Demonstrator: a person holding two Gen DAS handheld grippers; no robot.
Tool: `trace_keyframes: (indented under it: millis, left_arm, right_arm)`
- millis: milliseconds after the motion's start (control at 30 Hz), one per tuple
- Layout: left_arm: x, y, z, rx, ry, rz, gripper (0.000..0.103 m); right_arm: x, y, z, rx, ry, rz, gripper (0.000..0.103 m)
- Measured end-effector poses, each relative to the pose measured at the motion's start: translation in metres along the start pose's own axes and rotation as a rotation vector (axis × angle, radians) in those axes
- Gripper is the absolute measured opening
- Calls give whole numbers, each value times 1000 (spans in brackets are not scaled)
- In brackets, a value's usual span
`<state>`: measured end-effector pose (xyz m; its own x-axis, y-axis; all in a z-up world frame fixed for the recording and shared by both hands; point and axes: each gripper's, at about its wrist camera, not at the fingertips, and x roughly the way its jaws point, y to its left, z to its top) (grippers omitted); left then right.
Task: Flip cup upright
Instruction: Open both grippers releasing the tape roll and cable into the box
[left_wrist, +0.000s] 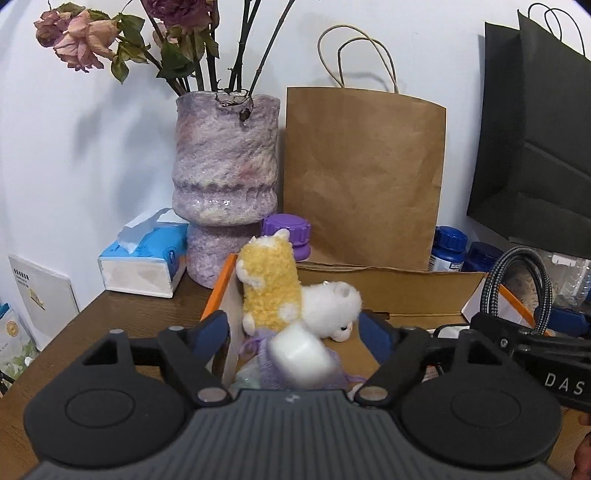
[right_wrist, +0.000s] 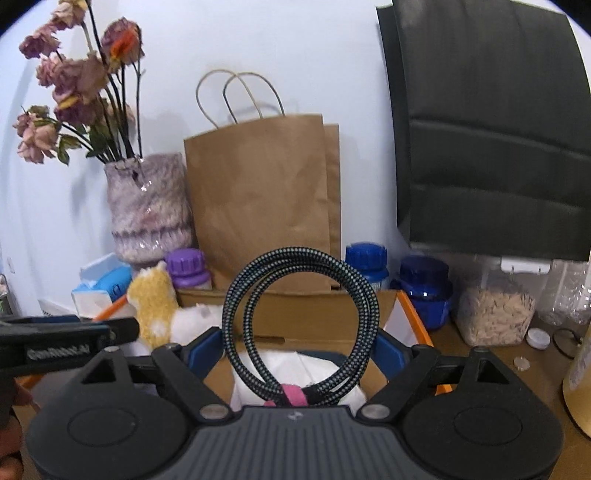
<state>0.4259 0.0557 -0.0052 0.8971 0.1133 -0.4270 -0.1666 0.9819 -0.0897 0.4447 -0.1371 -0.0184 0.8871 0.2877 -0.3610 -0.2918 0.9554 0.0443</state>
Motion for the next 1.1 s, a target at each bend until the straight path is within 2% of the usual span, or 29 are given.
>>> trace_keyframes:
  millis: [33,67,100,400,633,967,1100]
  left_arm:
    - [0,0,0,-2,-2,3,90]
    - [-1,1,-1,-5,-6,13,98]
    - [-1,1,-1,-6,-9,22,103]
    - [-5,7,0,-23,-20,17,103]
    - [-24,8,1,-16,-68,23,103]
    - [-83,14,3,-16,-103,12,103]
    - [-111,17,0,-4,-82,-11,103]
  right_arm:
    - [0,-1,-1,3,0,-6,93]
    - [0,-2,-1,8,-2,-14,101]
    - [-1,-3,-2,14,-6,-23,103]
    - [-8,-15,-1,75,-22,-36,103]
    - [-25,-11,2,64,-47,-29,103]
    - [-80,-8,0,25,-78,-19,103]
    - [-108,-5,-2,15,-93,-7,103]
